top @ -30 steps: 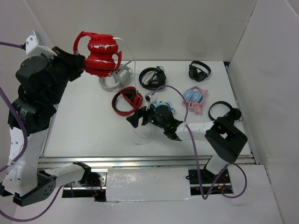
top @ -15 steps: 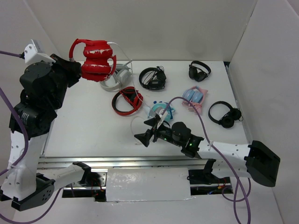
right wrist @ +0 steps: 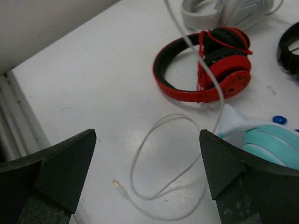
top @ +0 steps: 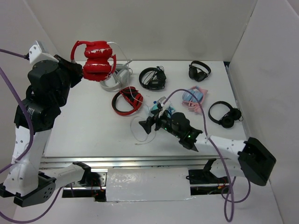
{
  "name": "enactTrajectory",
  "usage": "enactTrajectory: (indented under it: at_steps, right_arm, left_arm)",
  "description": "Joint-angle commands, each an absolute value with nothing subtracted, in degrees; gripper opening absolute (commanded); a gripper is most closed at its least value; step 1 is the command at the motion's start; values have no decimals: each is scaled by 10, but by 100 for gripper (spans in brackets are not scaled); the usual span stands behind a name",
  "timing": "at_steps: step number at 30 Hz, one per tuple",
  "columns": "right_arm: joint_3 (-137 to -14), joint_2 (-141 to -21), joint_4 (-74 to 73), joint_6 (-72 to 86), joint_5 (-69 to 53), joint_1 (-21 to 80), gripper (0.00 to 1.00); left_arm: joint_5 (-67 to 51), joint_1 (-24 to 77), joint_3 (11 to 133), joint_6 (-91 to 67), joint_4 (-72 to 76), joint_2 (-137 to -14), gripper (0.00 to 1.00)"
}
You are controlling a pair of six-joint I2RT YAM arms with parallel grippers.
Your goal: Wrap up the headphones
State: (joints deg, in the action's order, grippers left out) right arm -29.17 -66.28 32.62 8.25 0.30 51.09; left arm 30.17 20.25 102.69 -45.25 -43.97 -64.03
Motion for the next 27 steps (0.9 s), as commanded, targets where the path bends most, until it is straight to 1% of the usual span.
enactTrajectory:
  at_steps: [1,2,5,6,7,8,9,10,11,13,14,15,18,19,21,25,27]
  right_arm:
    - [-351,-729,356,98,17,469,100]
    - [-364,-774,359,113,21,462,100]
    - [-416,-844,356,135,42,450,100]
    - [-440,-890,357,137,41,454,97]
    - [-454,-912,352,141,40,457,94]
    - [-468,-931,343,153,26,460,87]
    - [-495,-961,334,152,8,468,70]
    - [-503,-972,317,162,3,474,59]
    - [-506,-978,314,163,3,482,38]
    - [-498,-966,288,156,11,510,20]
    - [-483,-954,287,152,44,520,8]
    - [-447,-938,289,148,66,531,1]
    - [-379,-858,286,157,125,575,0]
    - [-369,-819,274,166,138,599,0]
    - [-360,-783,244,173,178,627,0]
    - [-398,-682,81,171,247,668,0]
    - [-436,-653,6,142,252,685,0]
  left_arm:
    - [302,197,1032,-475,-380,-623,0]
    - [302,197,1031,-475,-378,-621,0]
    - [300,197,1026,-480,-377,-613,0]
    - [301,196,1015,-482,-374,-607,0]
    - [302,194,1009,-483,-366,-603,0]
    - [304,195,1006,-483,-360,-600,0]
    - [311,193,1006,-487,-365,-599,0]
    - [313,193,1008,-488,-366,-600,0]
    - [315,192,1009,-487,-369,-602,0]
    - [318,192,1006,-483,-365,-602,0]
    - [322,191,1002,-481,-360,-599,0]
    - [328,191,993,-482,-359,-599,0]
    - [353,190,977,-495,-359,-599,0]
    - [353,190,970,-497,-355,-599,0]
    - [345,190,943,-494,-327,-599,0]
    - [355,188,885,-461,-274,-606,0]
    - [357,188,860,-440,-259,-617,0]
